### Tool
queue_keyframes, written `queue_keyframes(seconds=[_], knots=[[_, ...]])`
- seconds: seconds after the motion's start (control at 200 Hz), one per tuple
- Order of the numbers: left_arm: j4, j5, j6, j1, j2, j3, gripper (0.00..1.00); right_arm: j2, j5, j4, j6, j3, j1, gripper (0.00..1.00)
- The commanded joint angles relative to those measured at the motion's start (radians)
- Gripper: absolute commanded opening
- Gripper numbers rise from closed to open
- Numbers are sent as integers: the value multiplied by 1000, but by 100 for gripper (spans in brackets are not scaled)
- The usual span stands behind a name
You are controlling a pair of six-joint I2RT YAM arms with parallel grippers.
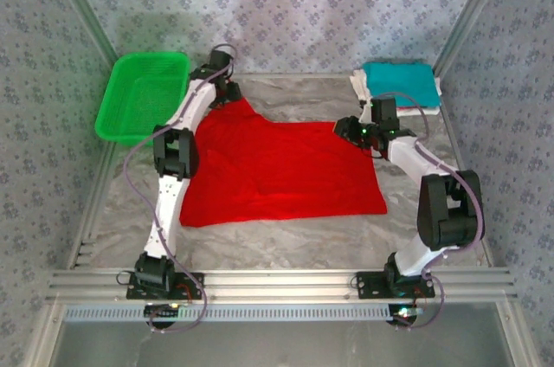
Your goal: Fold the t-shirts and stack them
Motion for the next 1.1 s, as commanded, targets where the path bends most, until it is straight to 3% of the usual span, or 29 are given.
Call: queue_keyframes(seconds=[0.0, 0.365, 0.615, 0.705, 0.785, 1.094], knots=[[-12, 58, -14, 6, 43, 50, 60, -31, -50, 42, -26, -15, -3, 35], [21, 114, -61, 10, 85, 74, 49, -31, -73, 35, -54, -14, -1, 39], [15, 115, -52, 10, 76, 76, 29, -16, -65, 31, -47, -11, -1, 39], [12, 114, -48, 11, 75, 77, 30, -13, -67, 32, -46, -6, -1, 40], [-6, 88, -42, 11, 70, 79, 41, -11, -71, 35, -45, -5, -1, 40], [-52, 97, -25, 23, 70, 68, 43, -3, -97, 40, -37, 4, -9, 40]])
